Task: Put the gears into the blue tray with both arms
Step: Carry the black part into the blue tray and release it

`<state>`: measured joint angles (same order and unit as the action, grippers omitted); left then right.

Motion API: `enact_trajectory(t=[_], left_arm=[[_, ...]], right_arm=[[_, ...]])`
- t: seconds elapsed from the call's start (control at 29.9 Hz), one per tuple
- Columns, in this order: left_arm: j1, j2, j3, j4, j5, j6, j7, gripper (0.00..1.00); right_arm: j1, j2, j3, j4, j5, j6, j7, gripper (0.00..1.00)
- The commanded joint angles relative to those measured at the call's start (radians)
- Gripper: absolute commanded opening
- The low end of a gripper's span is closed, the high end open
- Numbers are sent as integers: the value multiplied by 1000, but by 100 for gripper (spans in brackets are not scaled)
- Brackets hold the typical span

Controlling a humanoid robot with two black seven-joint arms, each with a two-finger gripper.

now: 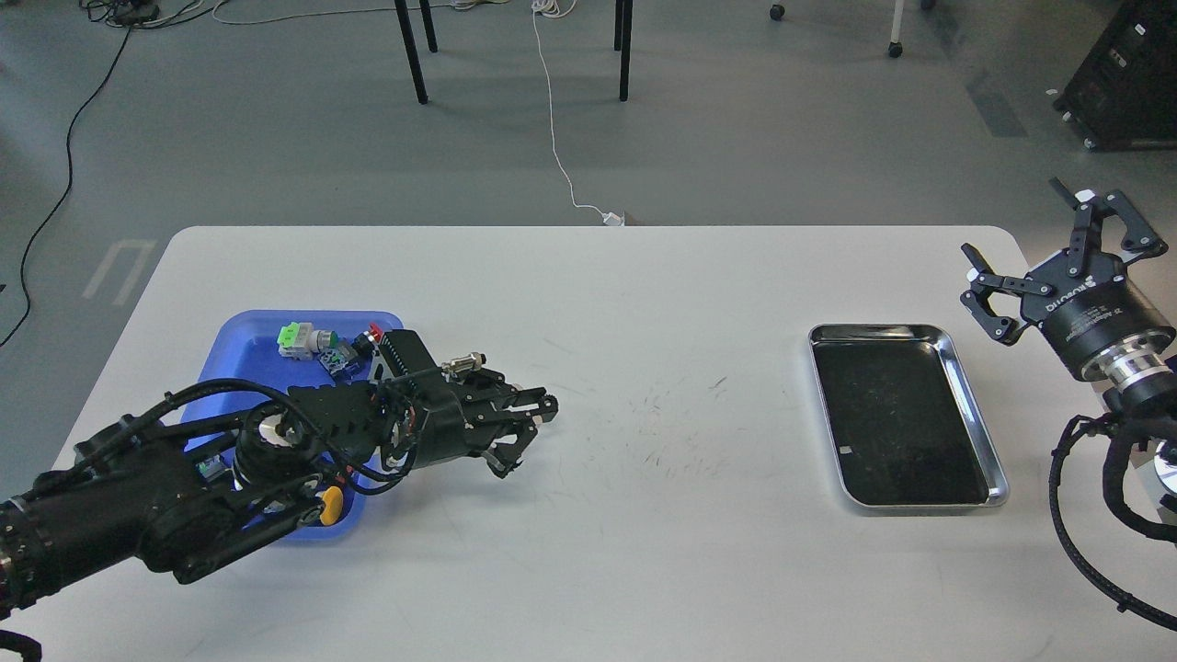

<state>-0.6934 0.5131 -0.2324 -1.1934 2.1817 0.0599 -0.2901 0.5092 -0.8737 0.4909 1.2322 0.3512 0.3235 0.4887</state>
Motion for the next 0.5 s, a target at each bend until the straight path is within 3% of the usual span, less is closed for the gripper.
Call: enact_trajectory(t=[0.0, 0.13, 0.27, 0.47], left_arm=[[2, 109, -14, -32, -23, 21, -1, 9], [2, 228, -5, -11, -149, 17, -15, 10], [23, 297, -2, 55, -215, 15, -75, 10], [43, 326, 4, 152, -214, 5, -84, 11]], right_arm=[[0, -1, 1, 0, -2, 0, 0, 95], [2, -2, 17, 0, -5, 0, 0, 95], [2, -2, 21, 0, -8, 0, 0, 95], [2, -27, 21, 0, -9, 5, 0, 95]])
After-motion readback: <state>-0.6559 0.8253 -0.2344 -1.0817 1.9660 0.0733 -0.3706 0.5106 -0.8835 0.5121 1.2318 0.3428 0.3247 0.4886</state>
